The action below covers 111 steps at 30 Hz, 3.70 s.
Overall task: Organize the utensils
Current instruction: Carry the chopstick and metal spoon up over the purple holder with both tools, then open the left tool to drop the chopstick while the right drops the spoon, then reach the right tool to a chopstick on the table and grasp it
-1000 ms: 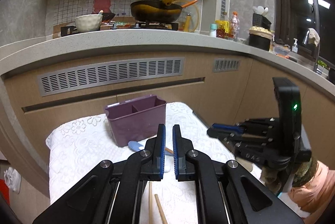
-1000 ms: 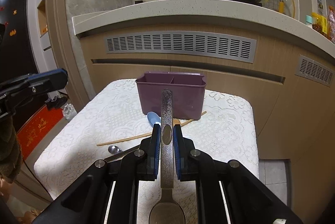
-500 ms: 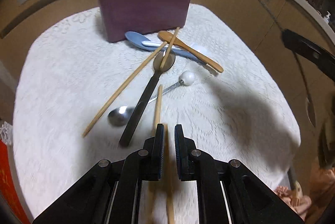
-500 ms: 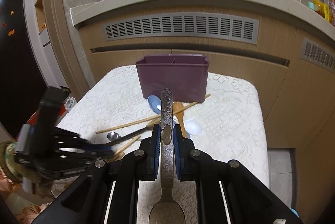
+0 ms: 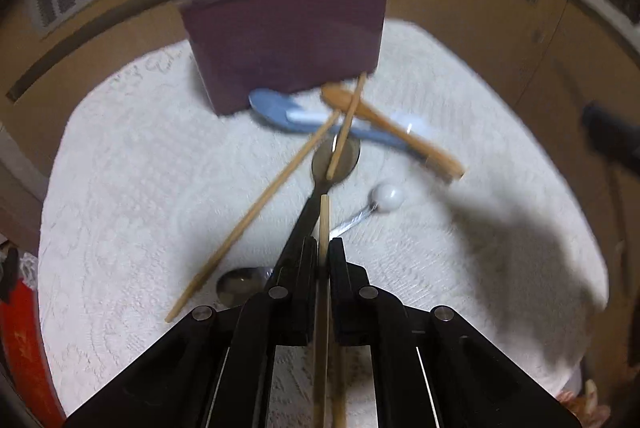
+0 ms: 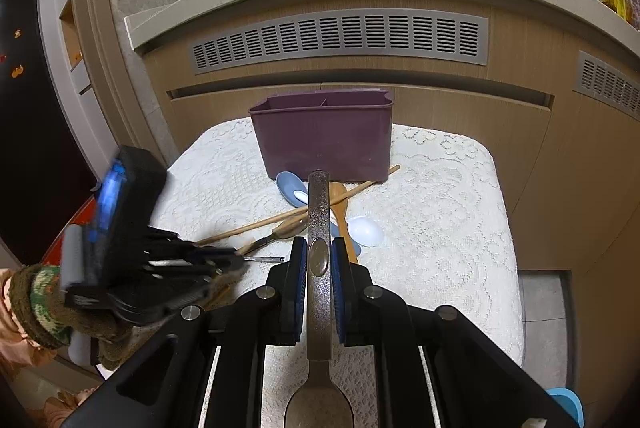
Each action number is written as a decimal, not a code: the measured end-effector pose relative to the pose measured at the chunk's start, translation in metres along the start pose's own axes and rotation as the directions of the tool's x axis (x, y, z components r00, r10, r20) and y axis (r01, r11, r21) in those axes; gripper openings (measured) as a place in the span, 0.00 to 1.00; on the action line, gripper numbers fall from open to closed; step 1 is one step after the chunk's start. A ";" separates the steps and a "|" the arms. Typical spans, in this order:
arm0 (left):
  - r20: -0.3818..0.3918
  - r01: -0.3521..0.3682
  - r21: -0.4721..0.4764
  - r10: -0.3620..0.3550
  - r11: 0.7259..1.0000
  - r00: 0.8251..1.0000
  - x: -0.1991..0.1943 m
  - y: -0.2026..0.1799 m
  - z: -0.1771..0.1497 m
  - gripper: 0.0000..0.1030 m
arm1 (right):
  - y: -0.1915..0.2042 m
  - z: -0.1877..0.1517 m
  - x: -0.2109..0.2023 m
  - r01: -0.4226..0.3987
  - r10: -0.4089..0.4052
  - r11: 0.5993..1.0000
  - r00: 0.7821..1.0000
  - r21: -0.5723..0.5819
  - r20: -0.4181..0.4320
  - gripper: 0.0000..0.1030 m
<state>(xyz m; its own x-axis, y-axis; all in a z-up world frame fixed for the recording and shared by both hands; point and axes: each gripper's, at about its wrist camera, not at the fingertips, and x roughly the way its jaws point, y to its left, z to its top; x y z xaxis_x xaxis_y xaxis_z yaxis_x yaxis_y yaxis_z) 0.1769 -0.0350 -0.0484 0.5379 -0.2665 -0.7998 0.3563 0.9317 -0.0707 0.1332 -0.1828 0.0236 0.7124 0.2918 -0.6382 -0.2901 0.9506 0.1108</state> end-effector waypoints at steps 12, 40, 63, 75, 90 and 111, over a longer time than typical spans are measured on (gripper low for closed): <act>0.507 0.031 -0.030 -0.011 0.999 0.862 -0.170 0.008 0.051 0.06 | 0.013 0.054 -0.052 -0.013 0.018 1.000 0.979 -0.029 0.205 0.11; 0.648 0.037 -0.019 -0.016 0.999 0.762 -0.088 0.082 0.250 0.06 | -0.037 0.231 0.139 -0.001 0.016 0.999 0.930 -0.041 0.368 0.11; 0.491 0.010 -0.076 0.028 0.997 0.871 -0.040 0.093 0.169 0.40 | -0.034 0.154 0.117 0.080 -0.054 0.991 0.972 -0.105 0.227 0.41; 0.348 -0.002 -0.103 0.038 0.995 0.937 -0.056 0.097 0.060 0.58 | 0.025 0.050 0.092 0.013 -0.028 0.967 0.998 -0.254 -0.055 0.59; 0.126 -0.045 -0.112 0.059 0.993 0.990 -0.049 0.103 -0.026 0.59 | 0.063 -0.054 0.111 -0.247 0.251 0.967 0.870 0.064 -0.426 0.36; 0.092 -0.033 -0.141 0.047 0.989 0.995 -0.047 0.111 -0.027 0.60 | 0.082 -0.033 0.108 -0.124 0.091 0.989 0.942 -0.082 -0.322 0.03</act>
<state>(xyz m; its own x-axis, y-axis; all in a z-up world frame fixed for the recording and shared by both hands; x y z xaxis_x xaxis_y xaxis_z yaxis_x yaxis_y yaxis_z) 0.1703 0.0879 -0.0350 0.6223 -0.2444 -0.7437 0.2270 0.9655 -0.1273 0.1651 -0.0768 -0.0610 0.4390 0.3272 -0.8368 -0.4272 0.8953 0.1260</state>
